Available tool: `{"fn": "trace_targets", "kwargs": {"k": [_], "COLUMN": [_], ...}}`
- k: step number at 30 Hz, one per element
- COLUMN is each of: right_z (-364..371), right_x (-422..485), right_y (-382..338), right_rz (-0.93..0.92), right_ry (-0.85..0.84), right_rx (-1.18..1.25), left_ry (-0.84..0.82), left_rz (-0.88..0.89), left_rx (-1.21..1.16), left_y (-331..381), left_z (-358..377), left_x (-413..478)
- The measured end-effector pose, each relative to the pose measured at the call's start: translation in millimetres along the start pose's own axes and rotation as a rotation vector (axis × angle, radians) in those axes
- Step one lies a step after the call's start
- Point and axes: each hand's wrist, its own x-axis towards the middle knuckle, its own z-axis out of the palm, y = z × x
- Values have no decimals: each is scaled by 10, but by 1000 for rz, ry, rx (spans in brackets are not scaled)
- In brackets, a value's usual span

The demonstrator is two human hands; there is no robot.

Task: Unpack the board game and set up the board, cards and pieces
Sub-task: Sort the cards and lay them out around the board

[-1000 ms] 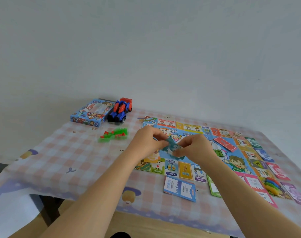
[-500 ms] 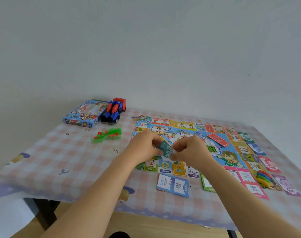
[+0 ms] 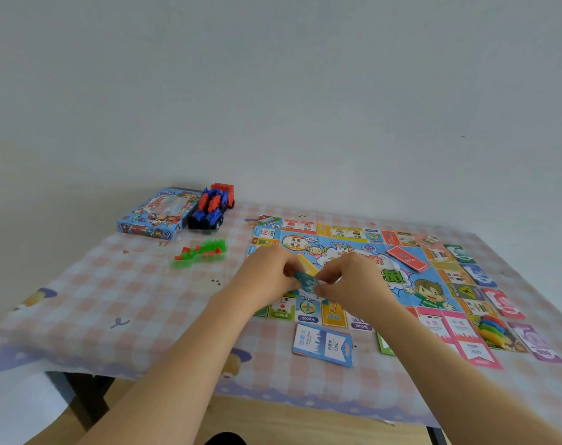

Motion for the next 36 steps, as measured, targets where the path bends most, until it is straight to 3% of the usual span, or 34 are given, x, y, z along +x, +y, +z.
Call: {"fn": "trace_targets", "kwargs": {"k": [18,29,33,36], "right_z": [-23,-42,-162,-267], "right_x": [-31,-8,13,20], "right_y": [-61,-55,77,202], "right_rz": [-49,-50,63,198], "right_ry": [112,75,156,175], "right_rx": [-83,-137,258,608], "left_ry": [117,95,181,116], "left_rz": [-48,-52,-68,-134], "left_rx": [-136,-144,-349,-618], "left_y": [23,46,80,179], "left_z": [4,50,18,5], "left_x": [4,55,105,153]}}
